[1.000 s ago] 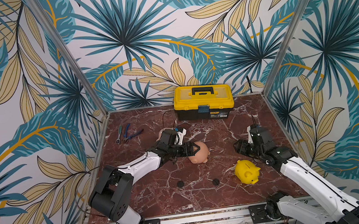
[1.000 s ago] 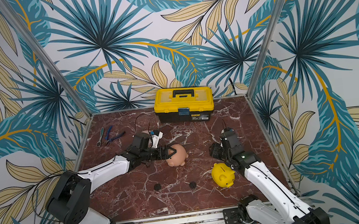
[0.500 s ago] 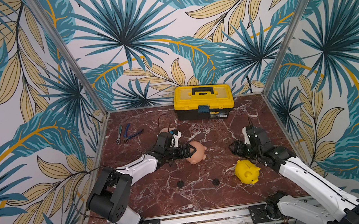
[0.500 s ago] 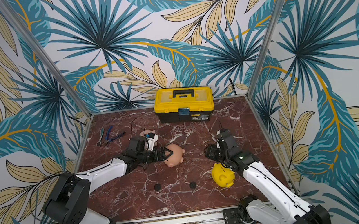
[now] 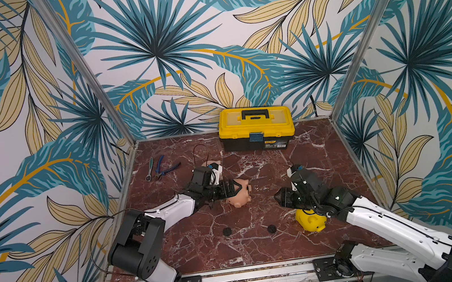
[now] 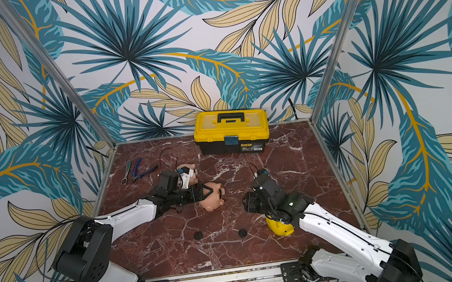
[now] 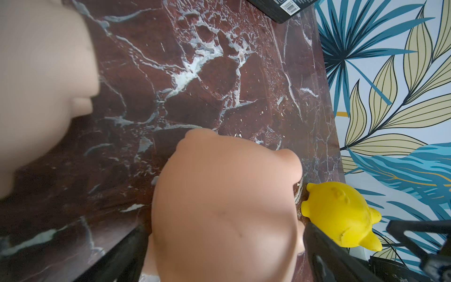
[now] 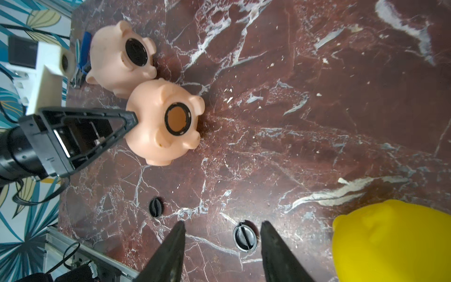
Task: Close piggy banks
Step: Turn over the piggy bank at the center of the board, then pick up the knob at the center of the board.
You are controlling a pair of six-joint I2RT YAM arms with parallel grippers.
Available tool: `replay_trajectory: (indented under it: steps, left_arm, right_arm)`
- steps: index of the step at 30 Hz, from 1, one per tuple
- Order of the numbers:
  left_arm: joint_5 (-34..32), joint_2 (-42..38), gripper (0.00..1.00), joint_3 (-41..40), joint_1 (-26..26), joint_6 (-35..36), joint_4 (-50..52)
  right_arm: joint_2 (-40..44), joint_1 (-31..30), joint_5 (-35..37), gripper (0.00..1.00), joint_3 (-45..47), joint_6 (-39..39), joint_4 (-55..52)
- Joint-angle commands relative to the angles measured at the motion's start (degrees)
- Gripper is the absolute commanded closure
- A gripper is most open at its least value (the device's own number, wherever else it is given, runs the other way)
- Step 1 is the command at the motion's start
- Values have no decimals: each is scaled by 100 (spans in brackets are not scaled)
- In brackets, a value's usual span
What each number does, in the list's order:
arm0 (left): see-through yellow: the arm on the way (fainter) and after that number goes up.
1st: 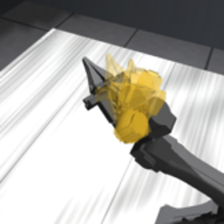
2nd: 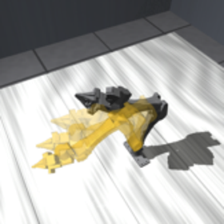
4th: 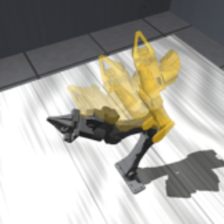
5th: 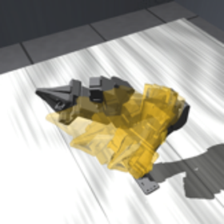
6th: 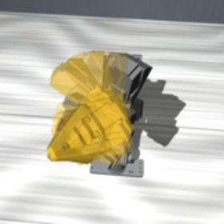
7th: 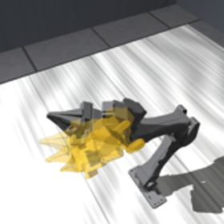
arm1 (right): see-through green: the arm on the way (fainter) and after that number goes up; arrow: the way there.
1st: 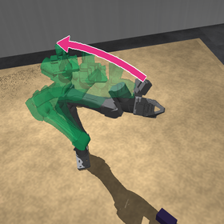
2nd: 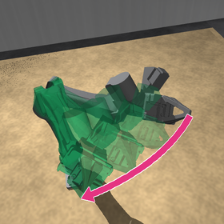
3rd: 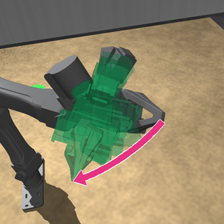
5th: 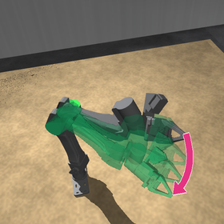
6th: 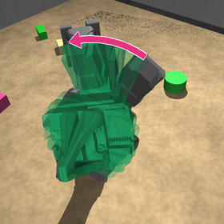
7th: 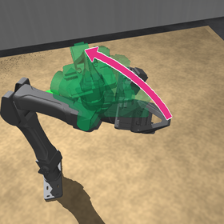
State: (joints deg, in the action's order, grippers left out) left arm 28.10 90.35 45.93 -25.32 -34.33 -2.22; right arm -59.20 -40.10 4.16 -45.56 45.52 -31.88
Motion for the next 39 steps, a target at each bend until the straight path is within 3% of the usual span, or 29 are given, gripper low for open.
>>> replay_trajectory:
  steps: [1, 12, 24, 39]
  left_arm:
    - [82, -52, 0, -155, 69, 110, -117]
    - [148, -33, 0, -128, 151, 137, -113]
    - [187, 44, 0, -76, 164, 198, -112]
    - [192, 115, 0, -85, 163, 225, -112]
  right_arm:
    - [-269, -372, 482, 50, -80, 253, -214]
    - [-1581, -1460, 955, 56, -225, 468, -36]
    - [-2242, -1659, 772, 70, -111, 518, 50]
    - [-2641, -1739, 610, 74, -84, 664, -233]
